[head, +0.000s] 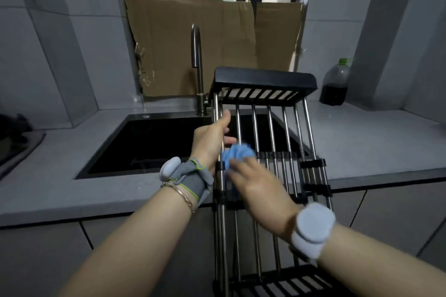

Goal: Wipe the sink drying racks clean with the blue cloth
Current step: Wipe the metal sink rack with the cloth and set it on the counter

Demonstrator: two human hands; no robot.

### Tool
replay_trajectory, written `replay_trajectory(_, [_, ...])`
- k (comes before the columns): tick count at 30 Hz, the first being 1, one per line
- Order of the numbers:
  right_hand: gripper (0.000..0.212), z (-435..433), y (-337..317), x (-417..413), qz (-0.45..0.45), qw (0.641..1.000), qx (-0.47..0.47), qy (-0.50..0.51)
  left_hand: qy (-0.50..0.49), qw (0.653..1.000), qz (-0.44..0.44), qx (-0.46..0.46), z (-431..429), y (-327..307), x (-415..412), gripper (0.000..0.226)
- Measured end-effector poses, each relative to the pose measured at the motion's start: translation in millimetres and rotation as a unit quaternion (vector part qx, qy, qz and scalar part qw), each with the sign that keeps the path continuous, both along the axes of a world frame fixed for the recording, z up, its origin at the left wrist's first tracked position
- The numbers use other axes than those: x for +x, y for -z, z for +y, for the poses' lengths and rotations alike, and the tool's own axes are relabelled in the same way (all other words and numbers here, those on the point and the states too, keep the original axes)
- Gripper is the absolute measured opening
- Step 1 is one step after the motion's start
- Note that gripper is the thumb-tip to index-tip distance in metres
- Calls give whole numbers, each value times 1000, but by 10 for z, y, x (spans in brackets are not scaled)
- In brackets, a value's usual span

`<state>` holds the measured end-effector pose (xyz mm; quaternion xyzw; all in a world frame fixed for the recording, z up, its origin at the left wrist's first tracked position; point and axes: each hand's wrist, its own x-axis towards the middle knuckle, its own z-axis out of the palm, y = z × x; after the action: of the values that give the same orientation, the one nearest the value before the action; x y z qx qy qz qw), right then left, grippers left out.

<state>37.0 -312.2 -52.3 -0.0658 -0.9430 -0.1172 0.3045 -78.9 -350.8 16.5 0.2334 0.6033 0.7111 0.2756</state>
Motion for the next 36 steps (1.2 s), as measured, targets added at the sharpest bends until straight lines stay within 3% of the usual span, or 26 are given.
replay_trajectory(2, [37,-111,130,140,-49,998,-34,-25,-12,1000,-9,22,-3,-28,-60,44])
replay_trajectory(4, [39,-135,46,219,-43,978,-191,-65,-24,999,-6,25,-4,-57,-123,46])
replay_trajectory(7, [38,-10,-314,150,49,891,-444,-77,-23,999,6,22,-10,-50,-117,45])
replay_trajectory(8, [37,43,-430,104,98,887,-447,-54,-16,1000,-5,22,-12,-41,-85,45])
replay_trajectory(11, [37,161,-484,-80,165,948,-270,34,-1,1000,-14,25,-28,-20,-2,41])
replay_trajectory(13, [45,178,-299,-164,118,974,-180,71,-11,999,-8,36,-27,-13,16,39])
replay_trajectory(16, [73,132,-82,-222,51,982,-158,86,-21,999,2,40,-44,-22,-29,38])
replay_trajectory(18, [68,168,-92,-256,52,988,-120,77,-35,999,6,37,-69,-4,-81,38])
replay_trajectory(20, [48,264,-170,-266,83,987,-129,47,-40,998,20,32,-97,-3,-119,37])
replay_trajectory(24, [25,332,-435,-407,94,959,-269,-12,-54,995,79,12,-189,-112,-294,43])
replay_trajectory(25, [26,314,-511,-420,116,928,-353,-13,-66,994,91,6,-198,-145,-347,43])
replay_trajectory(26, [31,269,-610,-456,155,876,-456,-25,-78,992,99,2,-226,-178,-445,43])
replay_trajectory(28, [32,271,-770,-544,238,726,-640,-78,-101,991,87,-2,-287,-216,-686,48])
replay_trajectory(30, [27,355,-899,-535,270,570,-764,-138,-103,992,68,-17,-323,-202,-856,49])
replay_trajectory(32, [25,415,-924,-600,260,454,-832,-182,-111,991,62,-26,-374,-150,-1017,48])
replay_trajectory(34, [29,449,-867,-710,256,434,-845,-176,-121,990,57,-32,-417,-83,-1130,51])
replay_trajectory(36, [31,468,-793,-804,256,464,-834,-152,-136,989,43,-29,-481,-19,-1221,46])
